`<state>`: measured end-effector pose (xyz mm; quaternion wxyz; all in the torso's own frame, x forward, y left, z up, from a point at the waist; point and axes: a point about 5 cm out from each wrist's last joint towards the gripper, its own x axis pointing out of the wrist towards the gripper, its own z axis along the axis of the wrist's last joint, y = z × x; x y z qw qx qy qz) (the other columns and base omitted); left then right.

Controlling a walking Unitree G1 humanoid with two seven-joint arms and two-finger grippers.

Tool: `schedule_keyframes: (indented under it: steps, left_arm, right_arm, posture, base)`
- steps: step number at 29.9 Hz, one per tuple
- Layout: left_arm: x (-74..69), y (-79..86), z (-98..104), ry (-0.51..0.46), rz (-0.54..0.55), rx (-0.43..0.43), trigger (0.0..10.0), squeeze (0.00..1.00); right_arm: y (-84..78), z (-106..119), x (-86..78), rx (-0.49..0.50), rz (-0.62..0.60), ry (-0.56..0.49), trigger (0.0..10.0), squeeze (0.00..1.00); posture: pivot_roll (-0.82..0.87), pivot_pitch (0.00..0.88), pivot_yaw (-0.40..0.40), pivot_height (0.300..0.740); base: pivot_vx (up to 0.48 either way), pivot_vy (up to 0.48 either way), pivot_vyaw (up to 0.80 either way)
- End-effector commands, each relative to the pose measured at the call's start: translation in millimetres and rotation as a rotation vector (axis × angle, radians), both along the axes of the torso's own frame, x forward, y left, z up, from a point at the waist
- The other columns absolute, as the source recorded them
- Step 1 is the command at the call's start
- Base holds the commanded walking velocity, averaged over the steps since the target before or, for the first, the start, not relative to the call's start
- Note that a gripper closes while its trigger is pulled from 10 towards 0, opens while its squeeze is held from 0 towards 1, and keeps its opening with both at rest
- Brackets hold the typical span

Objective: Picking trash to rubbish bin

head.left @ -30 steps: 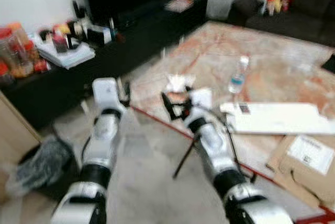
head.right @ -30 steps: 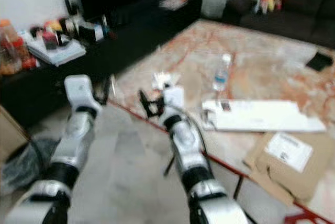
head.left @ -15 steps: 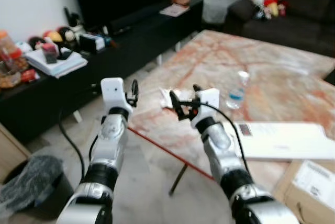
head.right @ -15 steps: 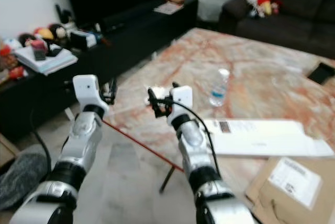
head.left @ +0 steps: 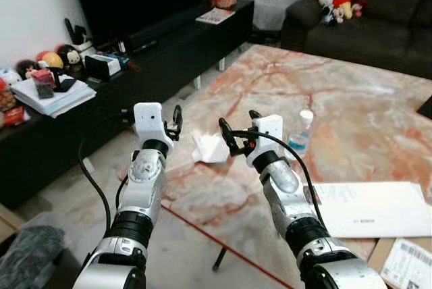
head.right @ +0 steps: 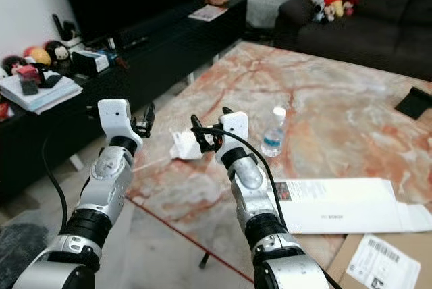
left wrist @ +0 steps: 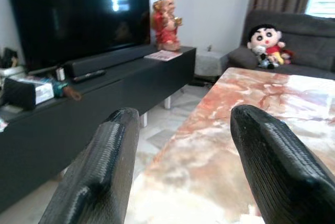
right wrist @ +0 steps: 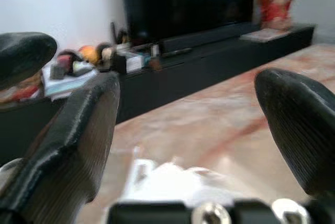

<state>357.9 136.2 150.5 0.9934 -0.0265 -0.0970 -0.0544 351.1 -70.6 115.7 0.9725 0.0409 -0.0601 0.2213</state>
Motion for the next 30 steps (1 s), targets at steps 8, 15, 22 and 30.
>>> schedule_keyframes:
  steps: [8,15,22,30]
  left_arm:
    - [-6.9,16.3,-15,0.065,-0.108,0.223,10.0,1.00]
    - [-12.1,29.1,-25,0.138,-0.201,0.353,10.0,1.00]
    - [-14.0,35.8,-29,0.185,-0.315,0.381,10.0,1.00]
    - [-9.7,38.5,-31,0.205,-0.291,0.446,10.0,0.00]
  right_arm:
    - [5.2,2,-0.1,-0.002,0.017,-0.002,10.0,0.00]
    - [6.0,1,-0.9,-0.002,0.021,-0.001,10.0,0.00]
    - [5.7,0,-1.5,-0.004,0.026,0.000,10.0,0.00]
    - [3.9,-1,-2.3,-0.006,0.025,0.000,10.0,0.00]
  posture:
    - [0.06,0.000,0.024,0.740]
    - [0.06,0.000,0.022,0.740]
    - [0.06,0.000,0.014,0.740]
    - [0.06,0.000,0.010,0.740]
  base:
    - [0.000,0.000,0.00]
    - [0.000,0.000,0.00]
    - [0.000,0.000,0.00]
    - [0.000,0.000,0.00]
